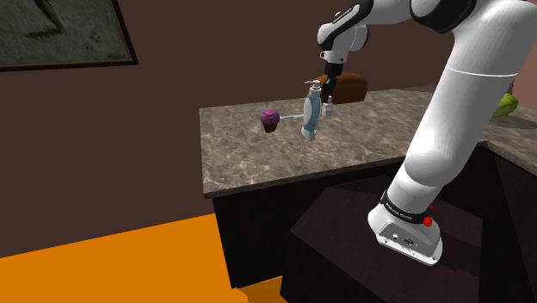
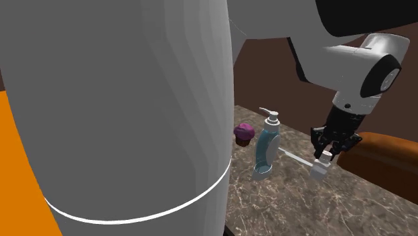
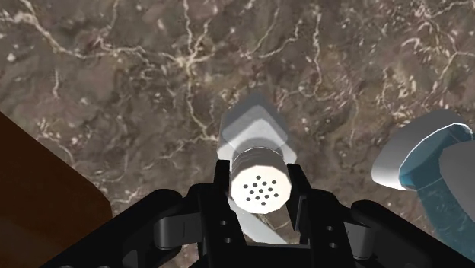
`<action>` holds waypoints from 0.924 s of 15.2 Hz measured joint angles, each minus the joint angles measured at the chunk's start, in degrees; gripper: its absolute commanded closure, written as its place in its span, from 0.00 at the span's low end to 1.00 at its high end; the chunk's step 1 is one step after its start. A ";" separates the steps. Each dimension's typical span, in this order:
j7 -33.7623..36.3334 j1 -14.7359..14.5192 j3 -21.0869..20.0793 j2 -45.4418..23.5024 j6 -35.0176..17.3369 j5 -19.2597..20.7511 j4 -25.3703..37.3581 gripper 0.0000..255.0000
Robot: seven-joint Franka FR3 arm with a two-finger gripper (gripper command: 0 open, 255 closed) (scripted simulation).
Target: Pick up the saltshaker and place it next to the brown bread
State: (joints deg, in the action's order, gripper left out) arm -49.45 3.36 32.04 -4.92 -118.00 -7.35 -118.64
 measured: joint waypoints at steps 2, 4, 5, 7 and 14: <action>-0.33 0.03 -0.05 -0.51 -1.30 -0.40 -0.89 1.00; -0.57 0.10 -0.06 -0.91 -1.73 -0.67 -1.00 1.00; -0.60 0.10 -0.07 -0.99 -1.81 -0.72 -1.01 1.00; -0.65 0.12 -0.07 -1.05 -1.86 -0.76 -1.00 1.00; -0.67 0.13 -0.07 -1.08 -1.88 -0.79 -0.99 0.00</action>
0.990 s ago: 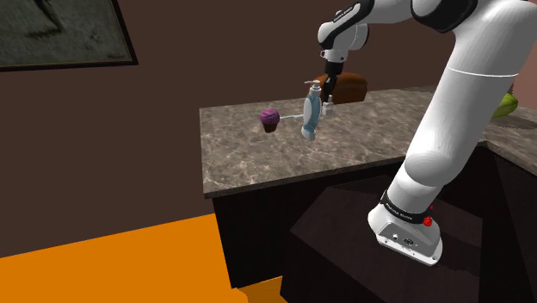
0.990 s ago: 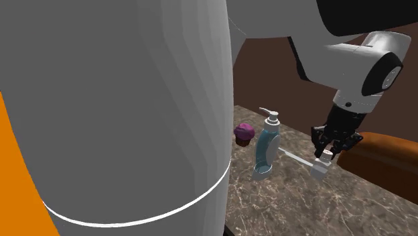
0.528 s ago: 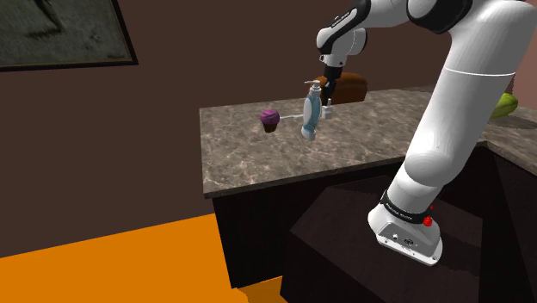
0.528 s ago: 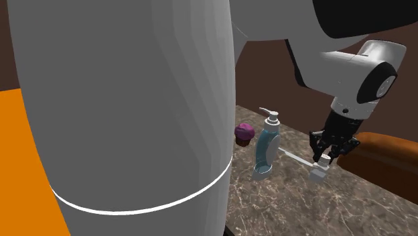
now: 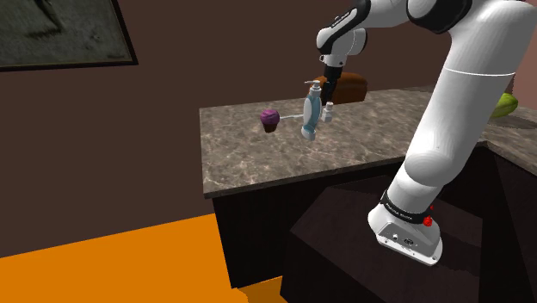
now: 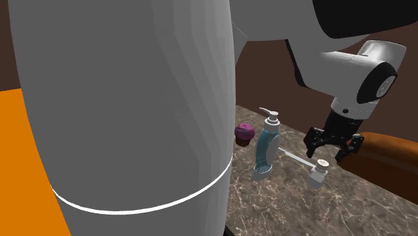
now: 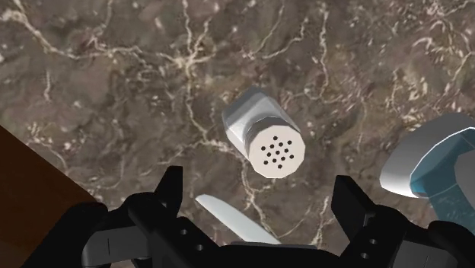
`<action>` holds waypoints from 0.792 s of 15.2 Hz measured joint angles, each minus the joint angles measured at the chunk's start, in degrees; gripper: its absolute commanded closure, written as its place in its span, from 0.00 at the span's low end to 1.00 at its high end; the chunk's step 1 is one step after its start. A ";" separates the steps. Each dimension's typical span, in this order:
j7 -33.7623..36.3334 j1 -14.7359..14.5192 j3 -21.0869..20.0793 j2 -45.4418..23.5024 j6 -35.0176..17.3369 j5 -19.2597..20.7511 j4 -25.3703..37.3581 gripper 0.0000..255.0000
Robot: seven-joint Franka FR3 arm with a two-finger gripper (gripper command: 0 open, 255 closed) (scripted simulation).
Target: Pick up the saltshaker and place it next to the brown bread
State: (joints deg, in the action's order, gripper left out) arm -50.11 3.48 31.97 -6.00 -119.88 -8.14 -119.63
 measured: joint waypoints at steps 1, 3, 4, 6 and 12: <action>0.00 0.00 0.00 0.00 0.00 0.00 0.00 0.00; 0.48 0.01 0.21 1.18 2.30 0.89 1.38 0.00; 0.99 -0.10 0.22 1.90 3.81 1.39 2.35 0.00; 1.22 -0.04 0.34 2.53 5.82 1.86 3.84 0.00; 1.37 -0.04 0.35 2.59 6.89 1.97 4.79 0.00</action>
